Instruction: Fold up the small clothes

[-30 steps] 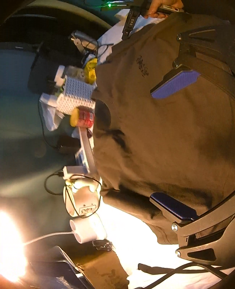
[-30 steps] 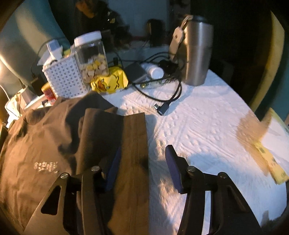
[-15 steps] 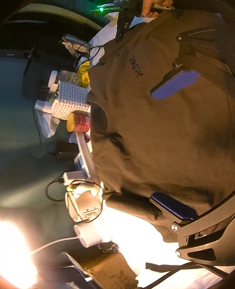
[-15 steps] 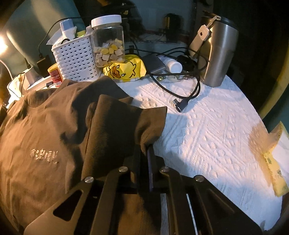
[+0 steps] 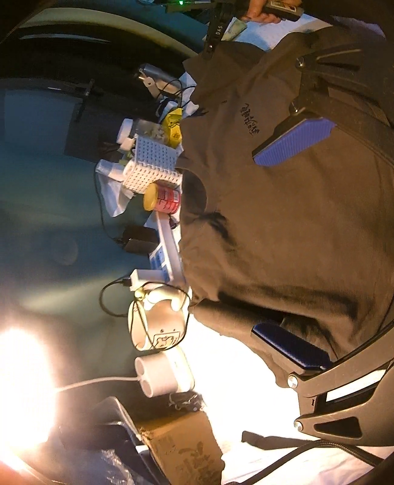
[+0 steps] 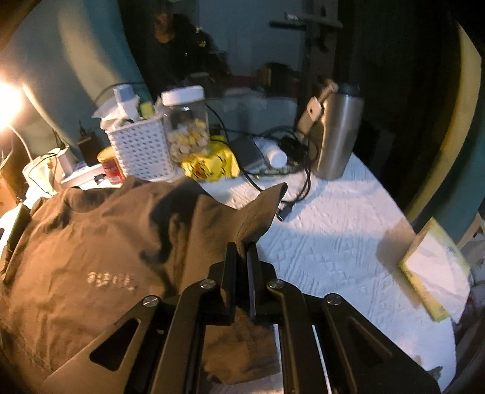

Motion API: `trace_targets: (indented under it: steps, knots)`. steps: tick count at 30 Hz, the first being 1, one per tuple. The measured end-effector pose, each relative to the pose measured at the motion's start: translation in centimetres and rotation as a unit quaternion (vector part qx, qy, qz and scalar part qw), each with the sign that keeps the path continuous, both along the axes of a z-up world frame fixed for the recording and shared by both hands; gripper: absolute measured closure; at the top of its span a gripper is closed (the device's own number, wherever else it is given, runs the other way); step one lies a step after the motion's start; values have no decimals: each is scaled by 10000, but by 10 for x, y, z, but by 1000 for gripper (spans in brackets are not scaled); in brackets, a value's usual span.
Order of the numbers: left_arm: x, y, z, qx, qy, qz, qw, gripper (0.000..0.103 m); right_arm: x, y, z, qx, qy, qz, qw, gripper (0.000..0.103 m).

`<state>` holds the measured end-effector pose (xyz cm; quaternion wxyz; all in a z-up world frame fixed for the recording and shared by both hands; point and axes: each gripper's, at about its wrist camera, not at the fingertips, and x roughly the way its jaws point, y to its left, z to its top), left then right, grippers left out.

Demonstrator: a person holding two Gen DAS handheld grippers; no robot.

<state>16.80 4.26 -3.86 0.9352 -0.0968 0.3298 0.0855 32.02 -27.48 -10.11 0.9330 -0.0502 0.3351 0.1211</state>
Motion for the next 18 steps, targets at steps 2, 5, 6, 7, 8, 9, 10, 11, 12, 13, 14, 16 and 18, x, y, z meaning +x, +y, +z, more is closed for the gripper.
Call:
trace_targets:
  steps: [2,5,6,7,8,9,10,11,12,13,14,16,18]
  knots:
    - [-5,5,1,-29,-79,58,9999,1,-5,9,8,-45,-79,50,9999,96]
    - [-13,14,3,-114,-179,103,9997,1,-14,21,18,-103,-165,111,9997,96]
    - [-15,17,3,-139,-221,101,9996,1,-16,25,20,-126,-183,134,9997,96]
    - [-17,19,4,-150,-252,99,9995,1,-19,29,22,-155,-195,159,9996,96]
    - [-19,20,4,-146,-271,107,9995,1,-21,34,23,-183,-198,185,9995,96]
    - [-21,23,5,-126,-288,123,9994,1,-22,38,23,-206,-184,210,9994,96]
    - [-22,25,5,-103,-306,127,9994,1,-24,42,22,-223,-167,230,9993,96]
    - [-24,27,6,-88,-321,121,9994,1,-24,47,21,-234,-142,240,9993,96]
    - [-25,29,6,-74,-337,122,9993,1,-24,50,19,-233,-115,238,9994,96]
    - [-27,30,7,-63,-351,123,9993,1,-25,55,18,-215,-77,247,9994,96]
    - [-29,31,7,-54,-364,120,9992,1,-26,59,16,-207,-55,263,9994,96]
    - [-31,34,7,-44,-371,118,9992,1,-28,68,14,-221,-17,307,9993,96]
    - [-34,37,5,-60,-363,98,9993,1,-30,79,10,-245,36,380,9990,96]
